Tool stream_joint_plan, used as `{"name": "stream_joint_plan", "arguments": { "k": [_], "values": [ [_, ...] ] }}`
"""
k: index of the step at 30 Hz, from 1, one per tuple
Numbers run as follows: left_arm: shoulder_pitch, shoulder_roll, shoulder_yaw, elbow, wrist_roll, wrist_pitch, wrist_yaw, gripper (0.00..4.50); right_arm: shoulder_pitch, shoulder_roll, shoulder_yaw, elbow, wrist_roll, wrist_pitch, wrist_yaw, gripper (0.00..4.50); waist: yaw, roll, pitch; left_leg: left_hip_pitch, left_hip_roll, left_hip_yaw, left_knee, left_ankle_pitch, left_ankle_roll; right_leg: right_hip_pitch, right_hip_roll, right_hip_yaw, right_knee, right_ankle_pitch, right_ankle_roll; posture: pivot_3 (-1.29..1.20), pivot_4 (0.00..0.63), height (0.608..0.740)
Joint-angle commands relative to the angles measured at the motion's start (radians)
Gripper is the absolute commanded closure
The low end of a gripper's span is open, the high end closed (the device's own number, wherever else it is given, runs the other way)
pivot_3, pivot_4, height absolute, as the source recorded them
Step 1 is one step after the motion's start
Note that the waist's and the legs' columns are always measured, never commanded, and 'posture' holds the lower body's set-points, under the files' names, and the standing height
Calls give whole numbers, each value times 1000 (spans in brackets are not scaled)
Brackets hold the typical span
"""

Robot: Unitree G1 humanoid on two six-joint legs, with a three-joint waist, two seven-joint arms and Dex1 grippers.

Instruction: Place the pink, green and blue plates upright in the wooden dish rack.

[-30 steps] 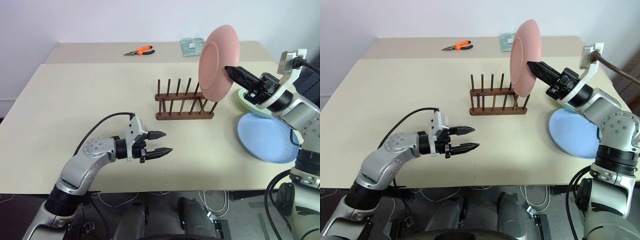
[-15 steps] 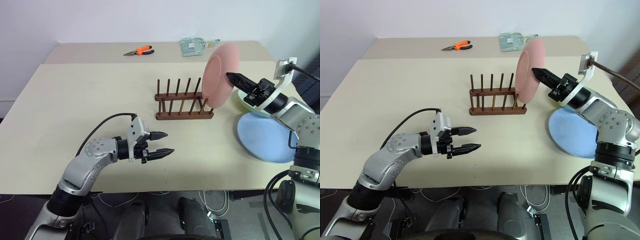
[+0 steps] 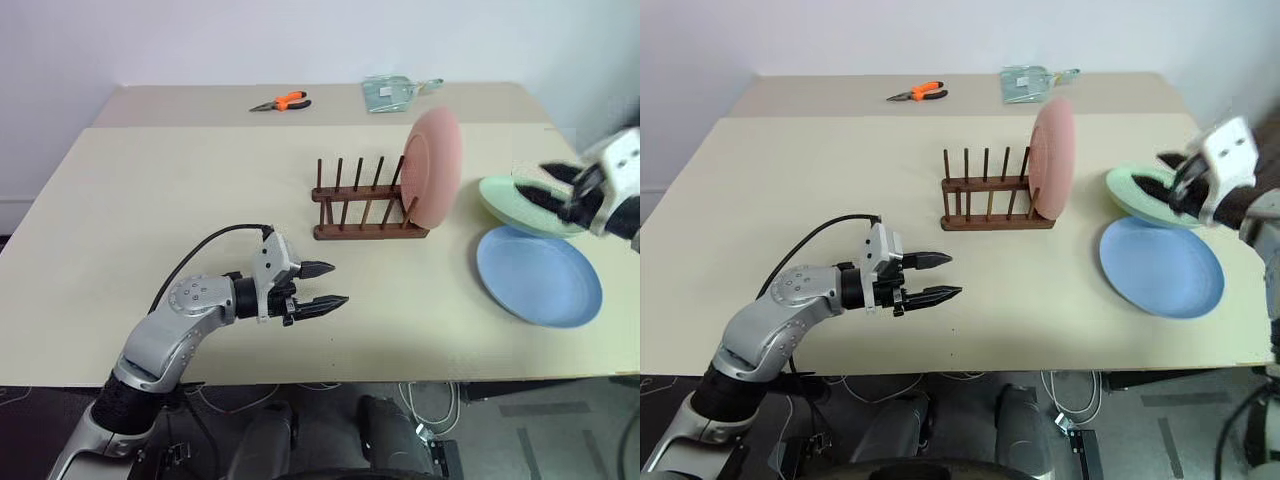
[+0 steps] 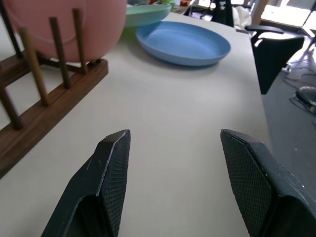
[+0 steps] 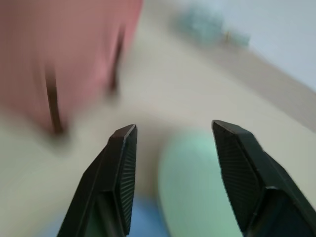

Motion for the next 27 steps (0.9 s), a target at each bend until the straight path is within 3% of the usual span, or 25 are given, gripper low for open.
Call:
{"name": "stream_joint_plan", "arguments": {
  "k": [1, 8, 11, 14, 17, 21, 24, 27],
  "values": [
    [-33, -4, -2, -2, 7, -10, -14, 1528, -35, -29, 76, 112, -173, -193, -32, 2093, -2, 2, 0, 0, 0, 1, 0, 0, 0, 0, 0, 1, 0, 0, 0, 0, 150, 740],
    [-51, -8, -4, 2, 14, -2, -16, 1528, -196, 30, 226, 447, -399, -388, -161, 2093, 4, 3, 0, 0, 0, 1, 0, 0, 0, 0, 0, 1, 0, 2, -4, 0, 150, 740],
    [-42, -3, 2, -15, 17, 6, -7, 1528, -247, 46, 259, 552, -459, -441, -213, 2918, 4, 3, 0, 0, 0, 1, 0, 0, 0, 0, 0, 1, 0, 2, -4, 0, 150, 740],
    [-28, 5, 11, -29, 14, 12, 1, 1528, -246, 38, 237, 539, -437, -464, -191, 4361, 6, 3, 0, 0, -1, 1, 0, 0, 0, 0, 0, 1, 0, 2, -4, 0, 150, 740],
    [-20, 9, 14, -38, 11, 15, 5, 1528, -210, 18, 192, 453, -389, -456, -153, 4441, 5, 3, 0, 0, -1, 1, 0, 0, 0, 0, 0, 2, 0, 3, -4, 0, 150, 740],
    [-12, 12, 15, -37, 15, 11, 7, 1528, -119, 19, 12, 188, -187, -319, -87, 4441, 6, 4, 0, 0, 0, 0, 0, 0, 0, 0, 0, 2, 0, 3, -2, 0, 150, 740],
    [-13, 11, 14, -22, 22, 0, 3, 1528, -114, 93, -176, -84, 119, -43, -82, 4441, 4, 4, 0, 0, 0, -1, 0, 0, 0, 0, 0, 2, 0, 3, -2, 0, 150, 740],
    [-17, 11, 20, 0, 30, -14, -1, 1528, -190, 175, -352, -270, 479, 237, -167, 4441, 6, 4, 0, 0, 0, -2, 0, 0, 0, 0, 1, 2, 1, 4, -2, 0, 150, 740]
  ]
}}
